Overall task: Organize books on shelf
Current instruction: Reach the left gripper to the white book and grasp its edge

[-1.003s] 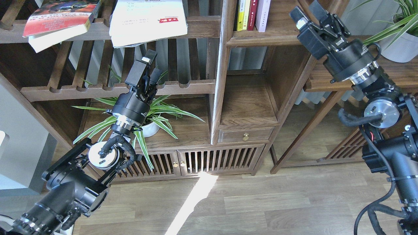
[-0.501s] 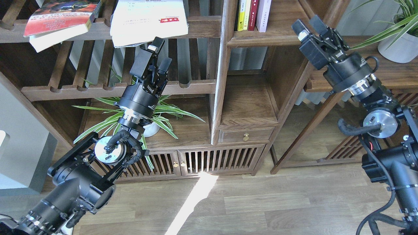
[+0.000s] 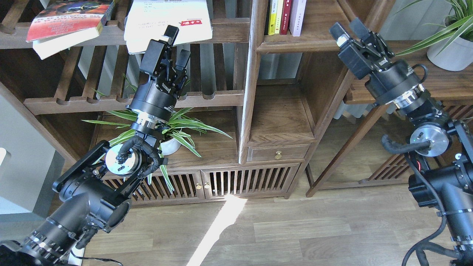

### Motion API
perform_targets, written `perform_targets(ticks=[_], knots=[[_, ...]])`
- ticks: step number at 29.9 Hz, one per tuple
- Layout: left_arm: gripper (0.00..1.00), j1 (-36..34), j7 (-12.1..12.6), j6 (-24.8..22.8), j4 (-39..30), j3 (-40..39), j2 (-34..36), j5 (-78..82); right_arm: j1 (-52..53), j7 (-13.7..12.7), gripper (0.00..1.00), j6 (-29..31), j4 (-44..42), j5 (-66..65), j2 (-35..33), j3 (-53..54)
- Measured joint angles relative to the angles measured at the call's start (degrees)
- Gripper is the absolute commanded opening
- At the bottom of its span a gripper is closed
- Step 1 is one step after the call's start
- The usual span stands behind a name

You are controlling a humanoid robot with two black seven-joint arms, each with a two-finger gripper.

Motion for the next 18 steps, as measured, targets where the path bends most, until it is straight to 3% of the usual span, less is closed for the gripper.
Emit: perform_targets(ticks=[18], knots=[[0.97, -2.1, 0.0, 0.2, 0.9, -3.0, 0.0, -0.1, 0.1, 0.0, 1.00, 0.0, 0.0, 0.0, 0.0, 0.1]])
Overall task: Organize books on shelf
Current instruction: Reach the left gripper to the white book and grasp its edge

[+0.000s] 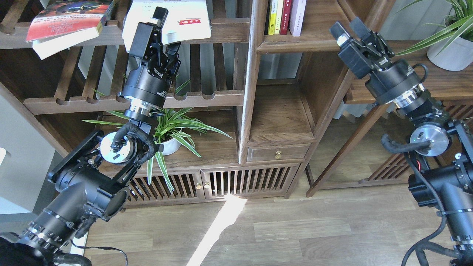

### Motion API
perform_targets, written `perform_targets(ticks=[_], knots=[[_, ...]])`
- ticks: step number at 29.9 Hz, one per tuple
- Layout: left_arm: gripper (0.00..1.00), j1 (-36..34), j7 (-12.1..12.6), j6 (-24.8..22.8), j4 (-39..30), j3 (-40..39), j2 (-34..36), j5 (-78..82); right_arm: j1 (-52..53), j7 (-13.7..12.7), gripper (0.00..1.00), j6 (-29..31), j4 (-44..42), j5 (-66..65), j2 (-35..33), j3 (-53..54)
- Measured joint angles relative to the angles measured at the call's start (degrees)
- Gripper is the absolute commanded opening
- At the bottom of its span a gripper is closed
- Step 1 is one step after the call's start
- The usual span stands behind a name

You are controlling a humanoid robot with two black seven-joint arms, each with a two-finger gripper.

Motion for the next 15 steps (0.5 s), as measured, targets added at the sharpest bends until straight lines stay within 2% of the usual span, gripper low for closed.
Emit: perform_targets(ticks=[15], knots=[[0.97, 0.0, -1.2, 12.5, 0.2, -0.4, 0.0, 0.1, 0.1, 0.0, 1.00, 0.0, 0.0, 0.0, 0.3, -0.1]])
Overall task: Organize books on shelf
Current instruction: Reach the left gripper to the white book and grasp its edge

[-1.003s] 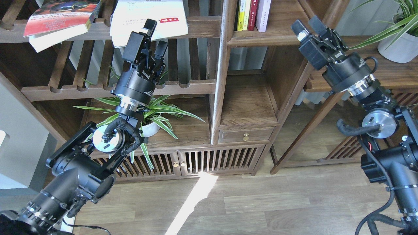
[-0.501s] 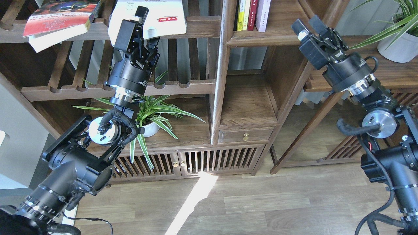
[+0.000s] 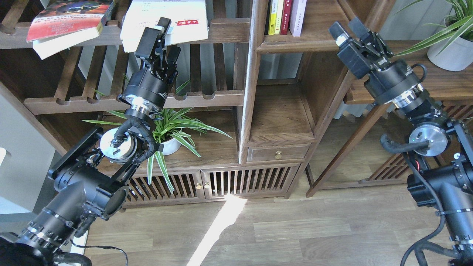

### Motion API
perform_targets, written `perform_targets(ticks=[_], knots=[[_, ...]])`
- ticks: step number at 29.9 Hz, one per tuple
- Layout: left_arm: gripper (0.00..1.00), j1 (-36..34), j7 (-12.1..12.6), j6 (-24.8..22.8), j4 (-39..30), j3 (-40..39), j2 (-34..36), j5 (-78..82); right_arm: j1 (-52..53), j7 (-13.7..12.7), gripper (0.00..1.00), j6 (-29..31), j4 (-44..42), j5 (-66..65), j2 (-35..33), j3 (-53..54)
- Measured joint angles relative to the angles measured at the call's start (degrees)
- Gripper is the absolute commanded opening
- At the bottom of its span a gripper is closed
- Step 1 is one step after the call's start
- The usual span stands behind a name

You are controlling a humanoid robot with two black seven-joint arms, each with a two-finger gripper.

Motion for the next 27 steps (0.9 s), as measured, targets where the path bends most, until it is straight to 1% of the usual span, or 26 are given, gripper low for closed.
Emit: perform_targets(ticks=[3, 6, 13, 27], knots=[[0.97, 0.0, -0.3, 2.2, 0.0, -0.2, 0.0, 0.0, 0.1, 0.0, 1.00, 0.0, 0.0, 0.0, 0.0, 0.0], [0.97, 0.0, -0.4, 3.1, 0.0, -0.4, 0.0, -0.1, 0.4, 0.0, 1.00, 0.0, 0.0, 0.0, 0.0, 0.0], [0.96, -0.6, -0.5, 3.3, -0.1, -1.0, 0.0, -0.2, 0.5, -0.5, 1.00, 0.0, 0.0, 0.0, 0.0, 0.0], [0.95, -1.7, -0.5, 3.6, -0.3, -2.0, 0.0, -0.2, 0.5, -0.7, 1.00, 0.0, 0.0, 0.0, 0.0, 0.0]])
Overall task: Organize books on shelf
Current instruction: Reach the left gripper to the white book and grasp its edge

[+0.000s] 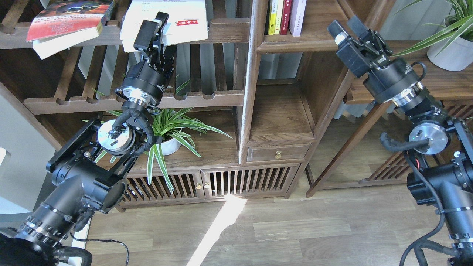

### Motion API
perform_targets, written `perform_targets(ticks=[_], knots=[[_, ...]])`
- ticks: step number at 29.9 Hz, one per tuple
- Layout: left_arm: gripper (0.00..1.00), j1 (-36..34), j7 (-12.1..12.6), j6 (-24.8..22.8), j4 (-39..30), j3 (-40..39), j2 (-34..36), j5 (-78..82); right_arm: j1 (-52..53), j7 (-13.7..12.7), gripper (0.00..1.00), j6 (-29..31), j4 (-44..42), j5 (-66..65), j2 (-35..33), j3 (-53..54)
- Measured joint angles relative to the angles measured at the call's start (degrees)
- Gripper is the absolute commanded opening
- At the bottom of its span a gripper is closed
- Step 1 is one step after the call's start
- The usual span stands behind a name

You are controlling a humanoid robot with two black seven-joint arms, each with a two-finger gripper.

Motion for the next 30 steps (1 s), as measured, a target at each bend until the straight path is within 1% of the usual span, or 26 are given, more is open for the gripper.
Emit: perform_targets(ticks=[8, 14, 17, 21, 23, 30], knots=[[0.94, -0.1, -0.1, 2.4, 0.3, -1.5, 0.0, 0.0, 0.0, -0.2, 1.00, 0.0, 0.0, 0.0, 0.1, 0.0], [0.94, -0.7, -0.1, 3.4, 0.3, -2.1, 0.0, 0.1, 0.1, -0.3, 1.00, 0.0, 0.0, 0.0, 0.1, 0.0], [0.90, -0.8, -0.1, 3.5, 0.4, -2.2, 0.0, 0.1, 0.2, -0.4, 1.00, 0.0, 0.0, 0.0, 0.1, 0.0], [0.82, -0.9, 0.0, 3.6, 0.4, -2.2, 0.0, 0.1, 0.2, -0.4, 1.00, 0.0, 0.0, 0.0, 0.1, 0.0], [0.79, -0.9, 0.0, 3.5, 0.4, -2.3, 0.0, 0.1, 0.2, -0.5, 1.00, 0.0, 0.0, 0.0, 0.1, 0.0], [0.64, -0.7, -0.2, 3.3, 0.3, -2.4, 0.0, -0.2, 0.1, -1.0, 1.00, 0.0, 0.0, 0.0, 0.7, -0.1]])
